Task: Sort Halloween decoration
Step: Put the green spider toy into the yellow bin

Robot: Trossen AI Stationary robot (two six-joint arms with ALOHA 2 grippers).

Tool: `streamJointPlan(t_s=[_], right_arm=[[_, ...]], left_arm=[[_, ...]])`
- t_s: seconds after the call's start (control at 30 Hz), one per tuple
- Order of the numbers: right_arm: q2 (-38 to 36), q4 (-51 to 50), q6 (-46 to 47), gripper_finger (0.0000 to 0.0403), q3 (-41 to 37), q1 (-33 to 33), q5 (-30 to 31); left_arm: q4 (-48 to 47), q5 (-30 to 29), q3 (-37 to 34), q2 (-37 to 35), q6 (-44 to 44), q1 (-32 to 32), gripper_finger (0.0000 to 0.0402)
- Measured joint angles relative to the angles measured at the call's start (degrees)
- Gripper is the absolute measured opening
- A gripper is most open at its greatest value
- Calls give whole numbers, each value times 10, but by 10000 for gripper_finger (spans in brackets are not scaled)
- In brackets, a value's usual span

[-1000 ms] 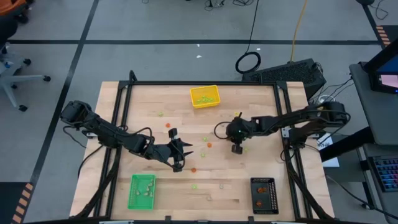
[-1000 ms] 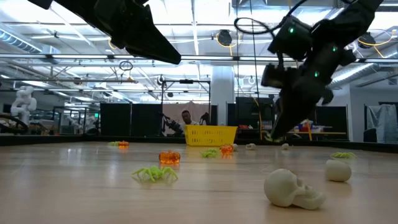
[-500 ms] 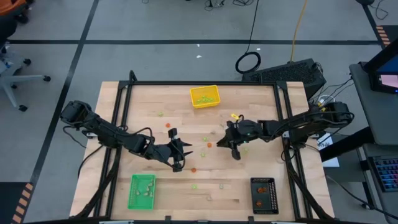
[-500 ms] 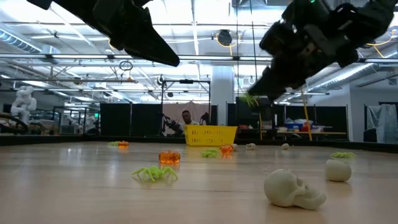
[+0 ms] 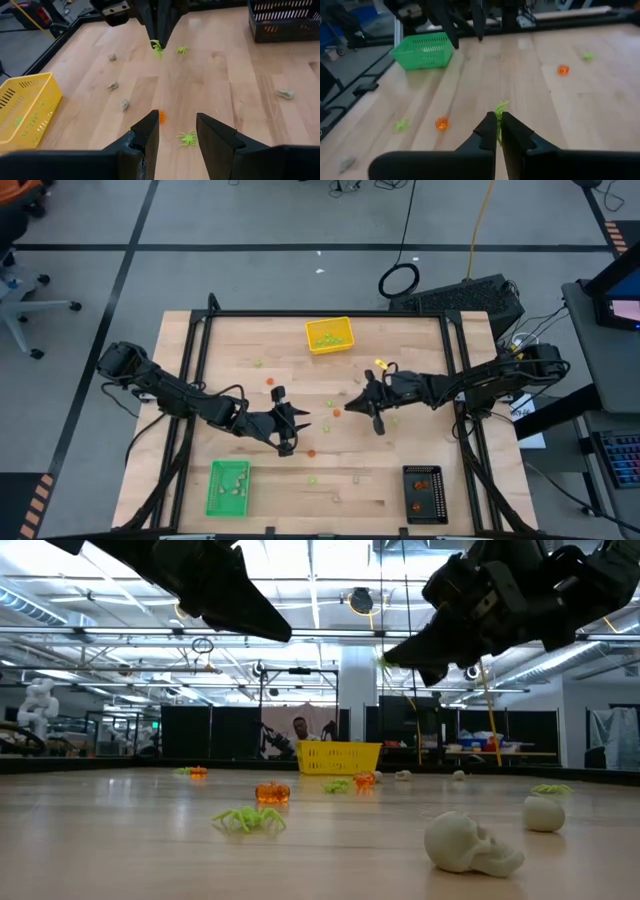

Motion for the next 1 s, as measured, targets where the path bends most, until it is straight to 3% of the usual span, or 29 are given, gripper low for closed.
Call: streamJointPlan(t_s=[0.37, 0.47, 1.0], right_arm=[[-4, 181, -31, 0, 0, -6, -35], [-4, 183, -62, 0, 0, -6, -35], [-4, 138, -455, 0, 0, -6, -34]], left_arm=[[4, 0, 0, 0, -10, 0, 132], [4, 0, 0, 0, -11, 0, 132], [4, -4, 0, 0, -15, 0, 132]])
